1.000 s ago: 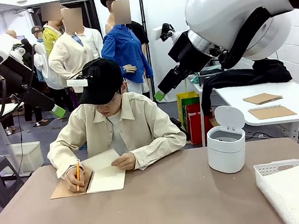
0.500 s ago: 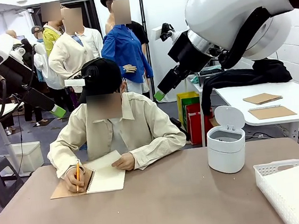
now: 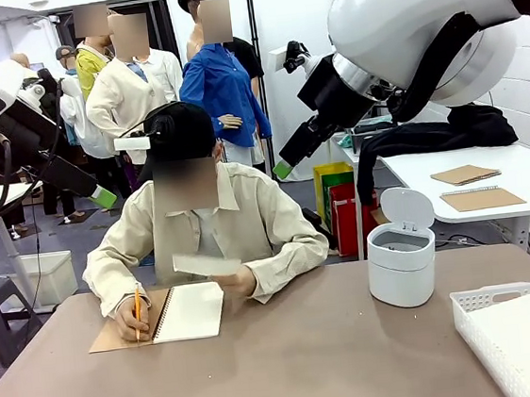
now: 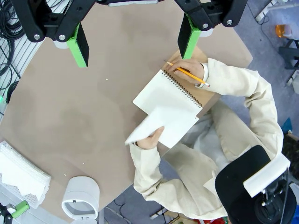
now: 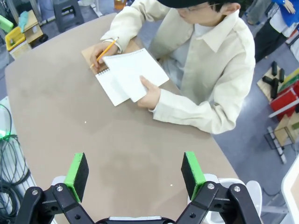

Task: Sort the paper based on its condition.
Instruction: If a person hands you a paper, place it in the Organizing basket , and if it's crumpled, put it in the Trash can.

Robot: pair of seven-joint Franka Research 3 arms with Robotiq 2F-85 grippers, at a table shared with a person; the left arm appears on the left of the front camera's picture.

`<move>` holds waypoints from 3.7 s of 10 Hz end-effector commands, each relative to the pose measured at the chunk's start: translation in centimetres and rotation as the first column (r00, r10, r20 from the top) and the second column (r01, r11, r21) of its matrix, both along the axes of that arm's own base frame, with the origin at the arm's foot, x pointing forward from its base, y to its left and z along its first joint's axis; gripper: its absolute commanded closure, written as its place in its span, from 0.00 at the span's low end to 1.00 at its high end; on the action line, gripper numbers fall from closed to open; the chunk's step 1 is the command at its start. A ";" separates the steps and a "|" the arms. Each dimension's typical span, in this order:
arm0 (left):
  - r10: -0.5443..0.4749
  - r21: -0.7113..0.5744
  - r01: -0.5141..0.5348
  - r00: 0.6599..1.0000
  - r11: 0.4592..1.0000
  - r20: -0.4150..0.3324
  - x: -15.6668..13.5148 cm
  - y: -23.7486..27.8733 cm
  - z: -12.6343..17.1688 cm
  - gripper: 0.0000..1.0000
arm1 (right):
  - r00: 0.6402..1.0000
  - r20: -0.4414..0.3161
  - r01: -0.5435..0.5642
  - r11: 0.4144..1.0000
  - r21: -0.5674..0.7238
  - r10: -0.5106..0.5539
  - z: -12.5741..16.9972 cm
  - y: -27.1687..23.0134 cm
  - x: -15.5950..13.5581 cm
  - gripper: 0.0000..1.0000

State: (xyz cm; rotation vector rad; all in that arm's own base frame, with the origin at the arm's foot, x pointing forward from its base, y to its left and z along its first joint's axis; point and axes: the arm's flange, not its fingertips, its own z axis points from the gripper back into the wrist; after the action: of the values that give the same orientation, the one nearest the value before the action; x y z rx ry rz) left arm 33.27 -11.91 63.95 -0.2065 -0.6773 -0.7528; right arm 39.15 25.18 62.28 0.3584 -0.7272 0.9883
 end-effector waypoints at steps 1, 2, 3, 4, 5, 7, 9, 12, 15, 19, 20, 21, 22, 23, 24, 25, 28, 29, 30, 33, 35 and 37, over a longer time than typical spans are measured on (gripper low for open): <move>0.000 -0.008 0.000 1.000 1.000 -0.004 0.0 0.1 0.0 0.00 | 1.000 0.000 0.001 1.000 0.005 -0.001 0.0 0.1 0.0 0.00; 0.000 -0.008 0.000 1.000 1.000 -0.004 0.0 0.1 0.0 0.00 | 1.000 0.000 0.001 1.000 0.005 -0.001 0.0 0.1 0.0 0.00; 0.000 -0.008 0.000 1.000 1.000 -0.004 0.0 0.1 0.0 0.00 | 1.000 0.000 0.001 1.000 0.005 -0.001 0.0 0.1 0.0 0.00; 0.000 -0.008 0.000 1.000 1.000 -0.004 0.0 0.1 0.0 0.00 | 1.000 0.000 0.001 1.000 0.005 -0.001 0.0 0.1 0.0 0.00; 0.000 -0.008 0.000 1.000 1.000 -0.004 0.0 0.1 0.0 0.00 | 1.000 0.000 0.001 1.000 0.005 -0.001 0.0 0.1 0.0 0.00; 0.000 -0.008 0.000 1.000 1.000 -0.004 0.0 0.1 0.0 0.00 | 1.000 0.000 0.001 1.000 0.005 -0.001 0.0 0.1 0.0 0.00; 0.000 -0.008 0.000 1.000 1.000 -0.004 0.0 0.1 0.0 0.00 | 1.000 0.000 0.001 1.000 0.005 -0.001 0.0 0.1 0.0 0.00; 0.000 -0.008 0.000 1.000 1.000 -0.004 0.0 0.1 0.0 0.00 | 1.000 0.000 0.001 1.000 0.005 -0.001 0.0 0.1 0.0 0.00; 0.000 -0.008 0.000 1.000 1.000 -0.004 0.0 0.1 0.0 0.00 | 1.000 0.000 0.001 1.000 0.005 -0.001 0.0 0.1 0.0 0.00; 0.000 -0.008 0.000 1.000 1.000 -0.004 0.0 0.1 0.0 0.00 | 1.000 0.000 0.001 1.000 0.005 -0.001 0.0 0.1 0.0 0.00; 0.000 -0.008 0.000 1.000 1.000 -0.004 0.0 0.1 0.0 0.00 | 1.000 0.000 0.001 1.000 0.005 -0.001 0.0 0.1 0.0 0.00; 0.000 -0.008 0.000 1.000 1.000 -0.004 0.0 0.1 0.0 0.00 | 1.000 0.000 0.001 1.000 0.005 -0.001 0.0 0.1 0.0 0.00; 0.000 -0.008 0.000 1.000 1.000 -0.004 0.0 0.1 0.0 0.00 | 1.000 0.000 0.001 1.000 0.005 -0.001 0.0 0.1 0.0 0.00; 0.000 -0.008 0.000 1.000 1.000 -0.004 0.0 0.1 0.0 0.00 | 1.000 0.000 0.001 1.000 0.005 -0.001 0.0 0.1 0.0 0.00; 0.000 -0.008 0.000 1.000 1.000 -0.004 0.0 0.1 0.0 0.00 | 1.000 0.000 0.001 1.000 0.005 -0.001 0.0 0.1 0.0 0.00; 0.000 -0.008 0.000 1.000 1.000 -0.004 0.0 0.1 0.0 0.00 | 1.000 0.000 0.001 1.000 0.005 -0.001 0.0 0.1 0.0 0.00; 0.000 -0.008 0.000 1.000 1.000 -0.004 0.0 0.1 0.0 0.00 | 1.000 0.000 0.001 1.000 0.005 -0.001 0.0 0.1 0.0 0.00; 0.000 -0.008 0.000 1.000 1.000 -0.004 0.0 0.1 0.0 0.00 | 1.000 0.000 0.001 1.000 0.005 -0.001 0.0 0.1 0.0 0.00; 0.000 -0.008 0.000 1.000 1.000 -0.004 0.0 0.1 0.0 0.00 | 1.000 0.000 0.001 1.000 0.005 -0.001 0.0 0.1 0.0 0.00; 0.000 -0.008 0.000 1.000 1.000 -0.004 0.0 0.1 0.0 0.00 | 0.980 -0.191 0.066 0.997 0.024 -0.061 -1.4 0.1 3.7 0.00; 0.000 -0.008 0.000 1.000 1.000 -0.004 0.0 0.1 0.0 0.00 | 0.900 -0.415 0.167 0.985 0.047 -0.133 -3.7 -0.2 6.5 0.00; 0.000 -0.008 0.000 1.000 1.000 -0.004 0.0 0.1 0.0 0.00 | 0.726 -0.645 0.333 0.942 0.027 -0.239 -6.4 -1.7 8.2 0.00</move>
State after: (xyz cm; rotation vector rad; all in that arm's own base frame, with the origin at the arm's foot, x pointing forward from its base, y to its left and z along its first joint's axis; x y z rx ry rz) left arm 33.27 -11.90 63.96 -0.2064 -0.6774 -0.7525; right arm 46.68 23.39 54.98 0.5682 -0.2740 0.5935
